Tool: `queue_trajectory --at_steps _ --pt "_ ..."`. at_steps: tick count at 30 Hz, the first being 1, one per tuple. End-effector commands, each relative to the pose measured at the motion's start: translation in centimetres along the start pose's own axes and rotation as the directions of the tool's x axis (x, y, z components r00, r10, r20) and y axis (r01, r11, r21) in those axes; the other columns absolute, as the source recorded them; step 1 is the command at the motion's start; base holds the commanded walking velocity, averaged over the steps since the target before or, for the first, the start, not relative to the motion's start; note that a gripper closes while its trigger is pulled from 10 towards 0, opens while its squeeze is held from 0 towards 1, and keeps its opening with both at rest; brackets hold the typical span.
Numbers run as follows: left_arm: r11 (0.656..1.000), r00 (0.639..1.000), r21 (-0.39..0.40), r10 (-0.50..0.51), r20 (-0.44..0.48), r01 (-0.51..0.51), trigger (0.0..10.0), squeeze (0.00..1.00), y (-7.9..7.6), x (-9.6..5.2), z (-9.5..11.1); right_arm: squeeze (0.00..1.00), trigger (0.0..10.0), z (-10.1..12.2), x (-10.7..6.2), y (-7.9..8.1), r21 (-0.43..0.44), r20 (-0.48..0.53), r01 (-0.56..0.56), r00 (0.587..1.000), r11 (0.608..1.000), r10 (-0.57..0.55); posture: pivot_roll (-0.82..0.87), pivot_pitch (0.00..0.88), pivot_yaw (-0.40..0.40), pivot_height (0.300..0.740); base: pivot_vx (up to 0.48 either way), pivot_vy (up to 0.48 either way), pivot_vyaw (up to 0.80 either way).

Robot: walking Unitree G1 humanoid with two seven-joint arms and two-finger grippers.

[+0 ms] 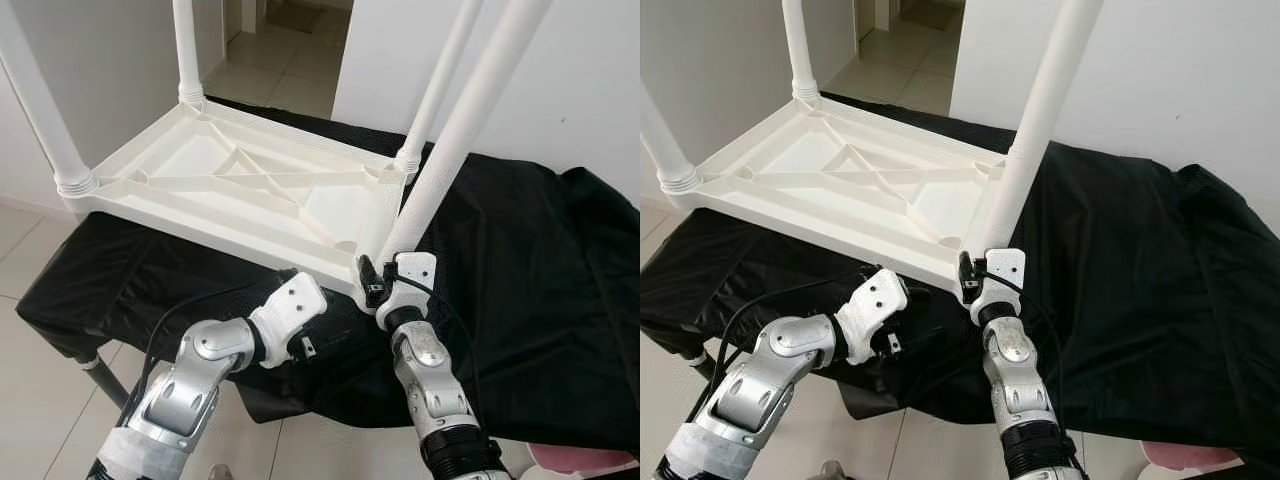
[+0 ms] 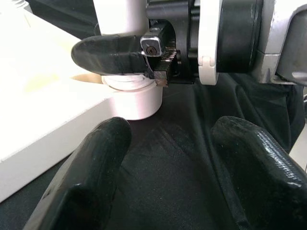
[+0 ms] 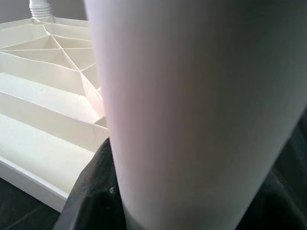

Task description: Building children table

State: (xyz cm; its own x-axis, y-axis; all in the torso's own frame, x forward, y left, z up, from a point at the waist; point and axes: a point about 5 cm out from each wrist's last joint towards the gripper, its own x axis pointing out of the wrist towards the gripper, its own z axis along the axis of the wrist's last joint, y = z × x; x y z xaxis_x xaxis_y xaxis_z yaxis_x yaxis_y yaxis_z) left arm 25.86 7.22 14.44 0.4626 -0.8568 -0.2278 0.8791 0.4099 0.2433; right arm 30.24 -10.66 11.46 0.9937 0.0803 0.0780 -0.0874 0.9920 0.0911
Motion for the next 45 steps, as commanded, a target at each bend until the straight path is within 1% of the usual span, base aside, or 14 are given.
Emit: queue_trajectory --at_steps 1,2,7,12,13,15,21,22,25,30,35,37,40,45 --pt "1.0 1.0 0.008 0.019 -0.013 -0.019 10.0 0.0 0.0 0.2 -0.2 0.0 10.0 -0.4 -0.9 0.0 0.033 -0.004 0.044 0.999 0.998 -0.044 0.06 0.002 -0.111 0.74 0.0 0.0 0.0" --pt "1.0 1.0 0.012 0.014 -0.012 -0.014 10.0 0.0 0.2 0.3 -0.2 1.0 10.0 -0.1 -1.0 0.0 0.051 0.008 0.033 0.999 0.998 -0.033 0.06 0.0 -0.105 0.74 0.0 0.0 0.0" --pt "1.0 1.0 0.015 0.009 -0.01 -0.009 10.0 0.0 0.1 0.4 -0.1 1.0 10.0 0.0 -1.1 0.2 0.053 0.014 0.022 1.0 0.998 -0.023 0.05 0.0 -0.104 0.74 0.0 0.0 0.0" --pt "1.0 1.0 0.017 0.006 -0.008 -0.006 10.0 0.0 0.1 0.5 -0.1 1.0 10.0 0.3 -1.3 0.6 0.059 0.031 -0.026 0.999 0.998 0.024 0.05 0.0 -0.106 0.74 0.0 0.0 0.0" --pt "1.0 1.0 0.016 0.006 -0.007 -0.006 10.0 0.0 0.1 0.5 -0.1 1.0 10.0 0.5 -1.3 0.6 0.079 0.042 -0.048 0.998 0.996 0.045 0.05 0.0 -0.106 0.74 0.0 0.0 0.0" --pt "1.0 1.0 0.015 0.007 -0.009 -0.007 10.0 0.0 0.0 0.4 -0.1 1.0 10.0 0.7 -1.7 0.6 0.062 0.063 -0.101 0.993 0.993 0.097 0.06 0.0 -0.109 0.74 0.0 0.0 0.0" --pt "1.0 1.0 0.01 0.007 -0.013 -0.007 10.0 0.0 -0.2 0.3 -0.3 1.0 10.0 1.0 -2.0 -0.1 -0.016 0.076 -0.113 0.991 0.993 0.114 0.07 0.0 -0.114 0.74 0.0 0.0 0.0" --pt "1.0 1.0 0.007 0.012 -0.016 -0.012 10.0 0.0 -0.2 0.2 -0.3 0.0 10.0 1.1 -2.1 -0.6 -0.02 0.075 -0.106 0.991 0.994 0.107 0.08 0.0 -0.121 0.74 0.0 0.0 0.0" --pt "1.0 1.0 0.006 0.016 -0.018 -0.016 10.0 0.0 -0.2 0.1 -0.4 0.0 10.0 1.2 -2.2 -0.9 -0.018 0.073 -0.107 0.992 0.994 0.108 0.09 0.0 -0.124 0.74 0.0 0.0 0.0" --pt "1.0 0.999 0.004 0.026 -0.019 -0.026 10.0 0.0 -0.1 0.0 -0.4 0.0 10.0 0.8 -2.5 -2.1 -0.031 0.055 -0.209 0.976 0.977 0.21 0.09 0.0 -0.125 0.74 0.0 0.0 0.0" --pt "1.0 0.999 0.007 0.028 -0.018 -0.028 10.0 0.0 0.0 0.0 -0.4 0.0 10.0 0.8 -2.0 -3.2 -0.072 0.042 -0.277 0.959 0.958 0.28 0.09 0.0 -0.124 0.74 0.0 0.0 0.0" --pt "1.0 0.999 0.007 0.028 -0.018 -0.028 10.0 0.0 0.0 0.0 -0.4 0.0 10.0 0.8 -2.0 -3.2 -0.072 0.042 -0.277 0.959 0.958 0.28 0.09 0.0 -0.124 0.74 0.0 0.0 0.0" --pt "1.0 1.0 0.008 0.026 -0.017 -0.026 10.0 0.0 0.0 0.0 -0.3 0.0 10.0 0.8 -1.4 -3.6 -0.093 0.005 -0.389 0.92 0.916 0.391 0.09 0.0 -0.116 0.74 0.0 0.0 0.0" --pt "1.0 1.0 0.011 0.023 -0.018 -0.023 10.0 0.0 0.1 0.1 -0.3 0.0 10.0 0.8 -0.6 -3.9 -0.121 -0.022 -0.444 0.895 0.888 0.445 0.09 0.0 -0.107 0.74 0.0 0.0 0.0"
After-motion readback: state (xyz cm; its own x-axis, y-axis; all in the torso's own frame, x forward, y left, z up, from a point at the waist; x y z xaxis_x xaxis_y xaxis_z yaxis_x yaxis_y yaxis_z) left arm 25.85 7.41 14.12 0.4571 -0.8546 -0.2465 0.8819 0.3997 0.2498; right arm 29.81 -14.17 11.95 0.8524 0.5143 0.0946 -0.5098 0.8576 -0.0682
